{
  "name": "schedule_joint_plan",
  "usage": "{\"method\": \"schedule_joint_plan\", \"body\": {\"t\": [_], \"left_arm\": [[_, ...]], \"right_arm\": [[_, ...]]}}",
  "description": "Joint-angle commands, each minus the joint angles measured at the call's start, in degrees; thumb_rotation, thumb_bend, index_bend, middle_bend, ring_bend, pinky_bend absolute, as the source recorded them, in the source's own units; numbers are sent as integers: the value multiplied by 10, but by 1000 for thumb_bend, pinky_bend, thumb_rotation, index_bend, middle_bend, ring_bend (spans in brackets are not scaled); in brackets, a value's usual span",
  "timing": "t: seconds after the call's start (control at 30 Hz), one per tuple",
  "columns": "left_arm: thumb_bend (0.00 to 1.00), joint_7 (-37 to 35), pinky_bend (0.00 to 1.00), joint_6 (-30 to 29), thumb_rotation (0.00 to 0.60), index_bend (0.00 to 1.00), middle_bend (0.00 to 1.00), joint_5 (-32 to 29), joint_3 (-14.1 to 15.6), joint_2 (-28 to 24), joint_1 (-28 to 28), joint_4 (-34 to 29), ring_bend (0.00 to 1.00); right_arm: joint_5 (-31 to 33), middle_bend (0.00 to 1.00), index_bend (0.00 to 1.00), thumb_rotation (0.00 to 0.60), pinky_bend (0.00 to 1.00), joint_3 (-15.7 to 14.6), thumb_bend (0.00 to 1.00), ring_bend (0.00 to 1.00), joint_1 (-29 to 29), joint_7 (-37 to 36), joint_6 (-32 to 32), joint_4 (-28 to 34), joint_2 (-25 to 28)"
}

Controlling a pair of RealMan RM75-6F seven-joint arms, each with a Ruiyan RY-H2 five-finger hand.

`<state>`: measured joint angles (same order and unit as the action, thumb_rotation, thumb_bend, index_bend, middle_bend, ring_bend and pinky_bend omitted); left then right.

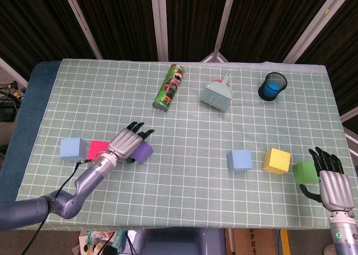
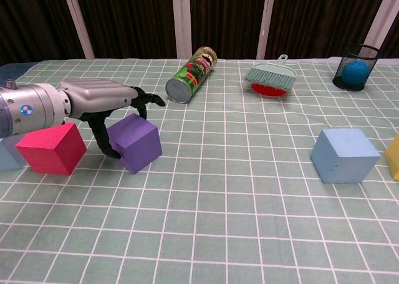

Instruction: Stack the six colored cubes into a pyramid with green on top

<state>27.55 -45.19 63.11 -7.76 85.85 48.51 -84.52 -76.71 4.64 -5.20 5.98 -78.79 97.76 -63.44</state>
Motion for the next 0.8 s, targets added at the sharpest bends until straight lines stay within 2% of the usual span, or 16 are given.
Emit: {"method": "schedule_joint_plan", "body": {"t": [0.03, 0.17, 0.37, 0.47, 0.8], "left_arm": [[166, -4, 67, -4, 600, 3, 379, 1, 1, 0, 1, -3, 36], [219, -10, 67, -17, 600, 17, 423, -7, -6, 3, 2, -17, 57], [237, 22, 67, -48, 600, 47, 459, -45, -18, 13, 7, -35, 85], [250, 73, 67, -111, 600, 52, 463, -98, -45, 48, 12, -52, 95], [251, 205, 67, -178, 600, 53, 459, -234, -95, 113, 70, -62, 95]], "right_arm": [[-1, 0, 0, 600, 0, 0, 272, 0, 0, 0, 0, 0, 0], [-3, 0, 0, 600, 0, -1, 272, 0, 0, -3, 0, 2, 1], [-5, 0, 0, 600, 0, -2, 272, 0, 1, -7, -1, 2, 3], [-7, 0, 0, 600, 0, -3, 272, 0, 1, -7, -1, 3, 4], [-4, 0, 0, 600, 0, -2, 272, 0, 1, -12, 0, 5, 6]]}}
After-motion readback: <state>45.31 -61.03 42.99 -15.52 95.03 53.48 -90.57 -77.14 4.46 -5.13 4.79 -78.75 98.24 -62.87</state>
